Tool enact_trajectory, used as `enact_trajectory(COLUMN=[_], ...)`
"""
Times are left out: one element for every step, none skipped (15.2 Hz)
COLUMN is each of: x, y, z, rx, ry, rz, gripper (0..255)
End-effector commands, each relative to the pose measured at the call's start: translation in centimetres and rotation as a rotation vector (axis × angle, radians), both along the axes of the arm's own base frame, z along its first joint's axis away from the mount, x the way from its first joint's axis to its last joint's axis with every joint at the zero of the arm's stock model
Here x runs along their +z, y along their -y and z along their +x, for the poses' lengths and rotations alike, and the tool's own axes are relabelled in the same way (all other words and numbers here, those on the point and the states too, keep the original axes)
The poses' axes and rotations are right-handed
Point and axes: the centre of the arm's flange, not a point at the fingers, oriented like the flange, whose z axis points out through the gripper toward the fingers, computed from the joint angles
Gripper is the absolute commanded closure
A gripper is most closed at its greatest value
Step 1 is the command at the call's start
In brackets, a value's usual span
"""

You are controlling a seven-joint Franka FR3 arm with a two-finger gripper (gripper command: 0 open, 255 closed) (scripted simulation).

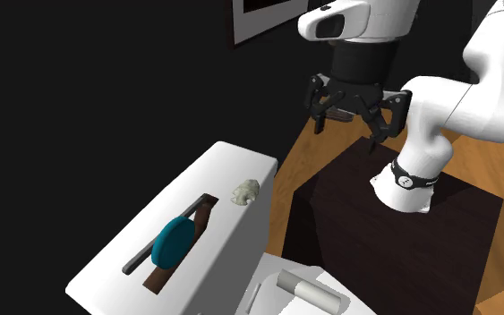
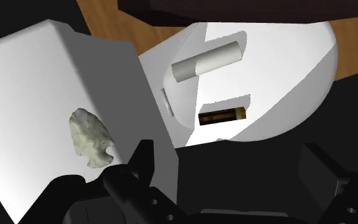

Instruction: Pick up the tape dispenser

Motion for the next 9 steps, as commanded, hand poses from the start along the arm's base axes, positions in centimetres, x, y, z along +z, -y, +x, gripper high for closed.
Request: enact_trajectory(x=[-1.3,-1.9,-2.4,-2.9,-3.5,-4.0,-4.5,-5.0,-5.5], y=[1.4,2.1,2.8,3.5,4.1,4.8,5.5,6.1,6.7], z=[1.8,2.6,3.5,4.4,5.3,6.2,7.1,8.0,8.9], rx=[0.028,0.041,0.054,0.067,0.080,0.093,0.106,0.119,0.132], ry=[0.017,0.024,0.031,0.039,0.046,0.053,0.061,0.068,0.075], rz=[-0.005,-0.006,-0.008,-0.009,-0.011,-0.012,-0.014,-0.015,-0.017], gripper=[0,0,0,0,0,0,0,0,0])
